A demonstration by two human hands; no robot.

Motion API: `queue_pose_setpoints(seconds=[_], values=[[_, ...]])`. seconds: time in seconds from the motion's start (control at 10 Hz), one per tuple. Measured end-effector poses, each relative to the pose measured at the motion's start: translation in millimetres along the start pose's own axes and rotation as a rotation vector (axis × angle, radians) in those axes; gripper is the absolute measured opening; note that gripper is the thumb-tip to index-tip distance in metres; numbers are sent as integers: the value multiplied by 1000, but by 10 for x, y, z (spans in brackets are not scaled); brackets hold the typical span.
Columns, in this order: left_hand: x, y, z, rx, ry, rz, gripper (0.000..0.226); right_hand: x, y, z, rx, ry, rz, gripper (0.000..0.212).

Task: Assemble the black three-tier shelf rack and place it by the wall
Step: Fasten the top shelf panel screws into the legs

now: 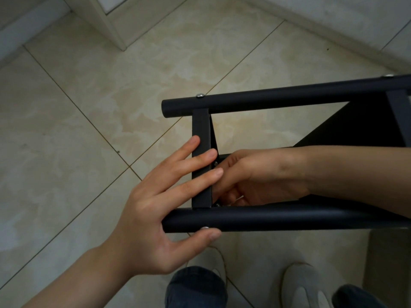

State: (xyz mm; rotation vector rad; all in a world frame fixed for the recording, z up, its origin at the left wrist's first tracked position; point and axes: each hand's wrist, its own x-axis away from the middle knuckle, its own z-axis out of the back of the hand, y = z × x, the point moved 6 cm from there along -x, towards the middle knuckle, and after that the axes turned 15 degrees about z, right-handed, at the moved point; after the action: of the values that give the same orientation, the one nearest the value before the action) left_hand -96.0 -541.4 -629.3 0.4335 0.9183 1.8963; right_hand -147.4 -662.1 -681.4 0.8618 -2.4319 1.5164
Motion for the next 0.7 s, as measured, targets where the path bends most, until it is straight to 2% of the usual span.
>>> queue_pose_setpoints(seconds=[0.7], values=[[-3,-7,-3,-11,-4,-6,57,-27,33,50,181,13,3,24]])
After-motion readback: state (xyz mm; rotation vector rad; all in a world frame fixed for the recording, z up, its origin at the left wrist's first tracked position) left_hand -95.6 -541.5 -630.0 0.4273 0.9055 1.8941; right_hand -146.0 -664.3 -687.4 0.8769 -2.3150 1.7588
